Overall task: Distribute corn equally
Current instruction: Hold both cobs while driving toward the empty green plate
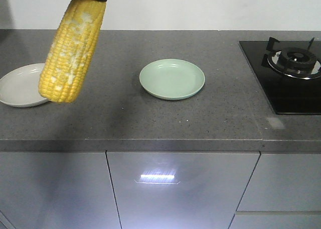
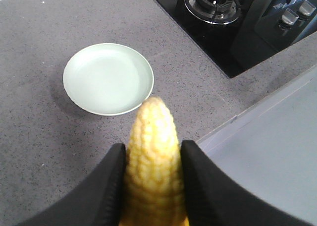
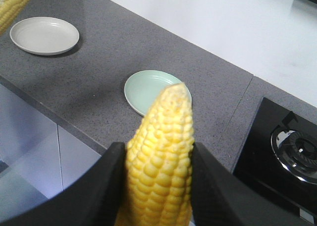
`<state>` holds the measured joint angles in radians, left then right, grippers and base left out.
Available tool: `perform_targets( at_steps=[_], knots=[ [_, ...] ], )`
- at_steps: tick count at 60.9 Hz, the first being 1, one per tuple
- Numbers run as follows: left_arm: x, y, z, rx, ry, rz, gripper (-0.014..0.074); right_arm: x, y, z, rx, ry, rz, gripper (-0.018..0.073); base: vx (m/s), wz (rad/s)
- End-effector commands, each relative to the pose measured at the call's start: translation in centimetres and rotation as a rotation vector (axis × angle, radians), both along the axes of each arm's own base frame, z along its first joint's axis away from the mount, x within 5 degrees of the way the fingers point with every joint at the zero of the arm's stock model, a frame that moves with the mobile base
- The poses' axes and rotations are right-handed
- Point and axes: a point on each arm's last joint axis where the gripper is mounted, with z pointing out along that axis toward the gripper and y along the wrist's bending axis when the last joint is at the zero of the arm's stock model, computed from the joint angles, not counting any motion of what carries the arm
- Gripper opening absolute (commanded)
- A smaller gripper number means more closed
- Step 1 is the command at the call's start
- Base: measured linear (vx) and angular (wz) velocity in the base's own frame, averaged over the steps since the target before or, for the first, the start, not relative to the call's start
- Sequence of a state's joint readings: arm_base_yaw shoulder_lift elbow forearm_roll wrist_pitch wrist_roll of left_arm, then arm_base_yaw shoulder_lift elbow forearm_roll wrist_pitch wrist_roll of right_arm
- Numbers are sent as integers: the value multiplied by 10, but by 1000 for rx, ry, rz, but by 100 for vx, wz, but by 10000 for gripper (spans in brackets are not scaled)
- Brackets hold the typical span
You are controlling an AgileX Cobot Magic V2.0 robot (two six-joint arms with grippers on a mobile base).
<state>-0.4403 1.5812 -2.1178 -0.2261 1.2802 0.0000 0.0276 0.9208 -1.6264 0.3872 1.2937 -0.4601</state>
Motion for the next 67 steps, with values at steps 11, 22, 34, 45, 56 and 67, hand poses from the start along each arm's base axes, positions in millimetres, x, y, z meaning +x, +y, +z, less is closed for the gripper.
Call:
perform_targets(
  at_steps=[11, 22, 34, 45, 56, 67],
  knots=[
    [-16, 5, 20, -54, -73, -8, -6, -3, 1, 6, 11, -28, 7, -1, 8, 2],
    [-16, 5, 20, -54, -73, -8, -6, -3, 1, 6, 11, -28, 7, -1, 9, 2],
    [-16, 5, 20, -54, -73, -8, -6, -3, 1, 6, 11, -28, 7, -1, 8, 2],
    [-16, 5, 20, -54, -73, -8, -6, -3, 1, 6, 11, -28, 7, -1, 8, 1],
    [-16, 5, 20, -54, -73, -8, -6, -3, 1, 6, 11, -28, 7, -1, 8, 2],
    [-16, 5, 20, -54, -73, -8, -6, -3, 1, 6, 11, -28, 7, -1, 8, 1]
  ],
)
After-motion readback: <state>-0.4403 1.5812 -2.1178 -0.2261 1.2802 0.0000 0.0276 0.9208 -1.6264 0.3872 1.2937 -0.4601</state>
